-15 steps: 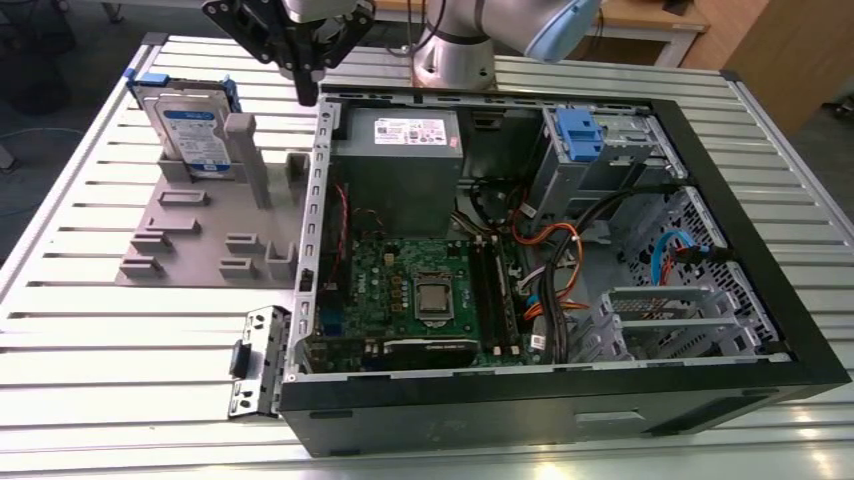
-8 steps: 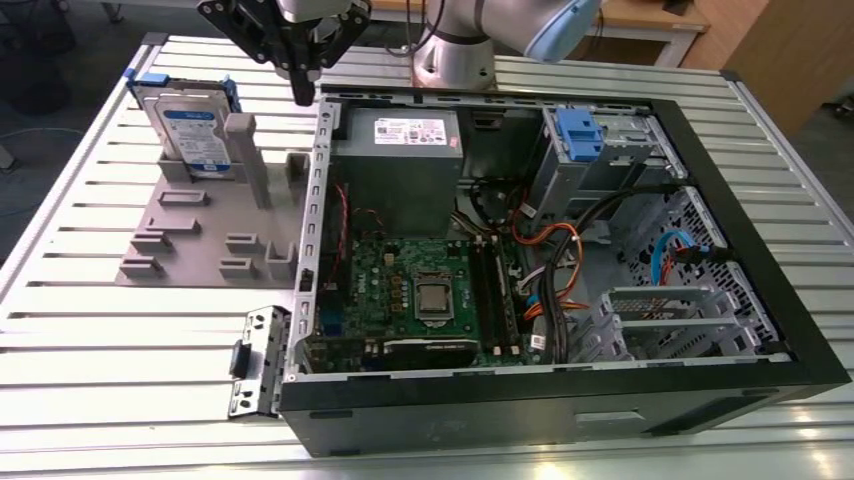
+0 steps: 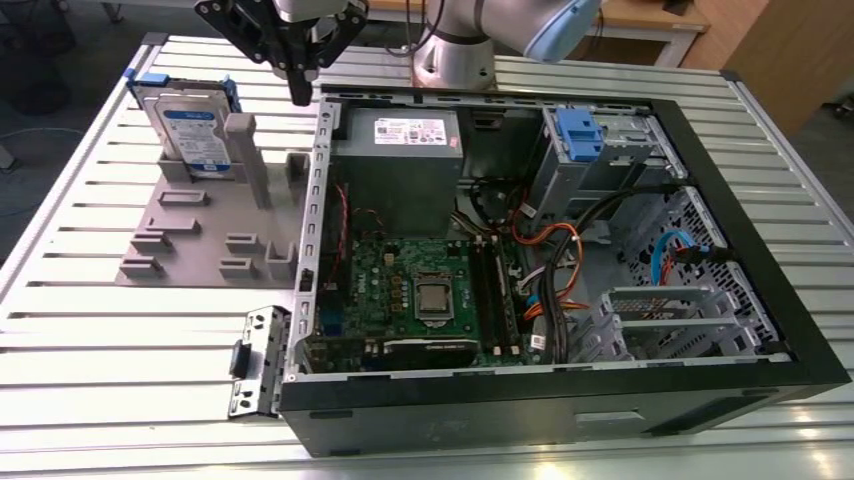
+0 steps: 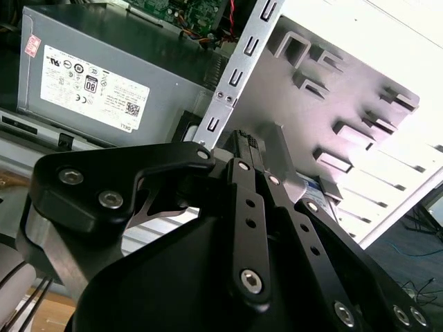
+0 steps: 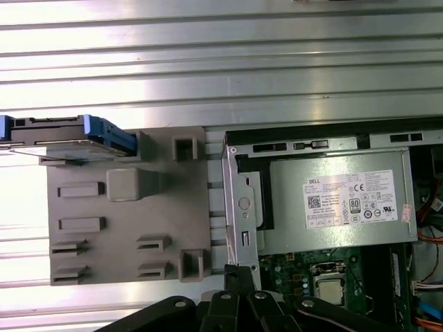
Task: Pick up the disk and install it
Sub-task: 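Reach for the disk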
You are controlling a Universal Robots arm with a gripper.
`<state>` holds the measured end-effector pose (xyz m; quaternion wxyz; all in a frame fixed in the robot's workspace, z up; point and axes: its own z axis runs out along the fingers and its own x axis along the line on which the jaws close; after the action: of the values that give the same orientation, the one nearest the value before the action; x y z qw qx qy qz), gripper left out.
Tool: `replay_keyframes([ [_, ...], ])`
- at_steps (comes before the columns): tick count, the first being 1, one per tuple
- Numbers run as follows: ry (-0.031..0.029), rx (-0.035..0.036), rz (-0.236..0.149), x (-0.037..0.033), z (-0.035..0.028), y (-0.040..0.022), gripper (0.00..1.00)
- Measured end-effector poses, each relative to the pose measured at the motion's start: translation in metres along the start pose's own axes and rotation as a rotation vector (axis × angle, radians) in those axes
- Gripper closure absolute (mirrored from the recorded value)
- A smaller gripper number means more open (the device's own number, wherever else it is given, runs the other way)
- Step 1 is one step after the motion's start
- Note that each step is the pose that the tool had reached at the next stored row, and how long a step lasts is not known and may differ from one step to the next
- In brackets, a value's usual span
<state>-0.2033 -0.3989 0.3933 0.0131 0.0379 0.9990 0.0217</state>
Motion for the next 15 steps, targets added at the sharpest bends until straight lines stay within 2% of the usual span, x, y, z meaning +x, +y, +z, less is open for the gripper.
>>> replay_keyframes([
  [15, 0.0000, 0.0000, 0.000, 0.0033, -0.0001, -0.0002, 0.90],
])
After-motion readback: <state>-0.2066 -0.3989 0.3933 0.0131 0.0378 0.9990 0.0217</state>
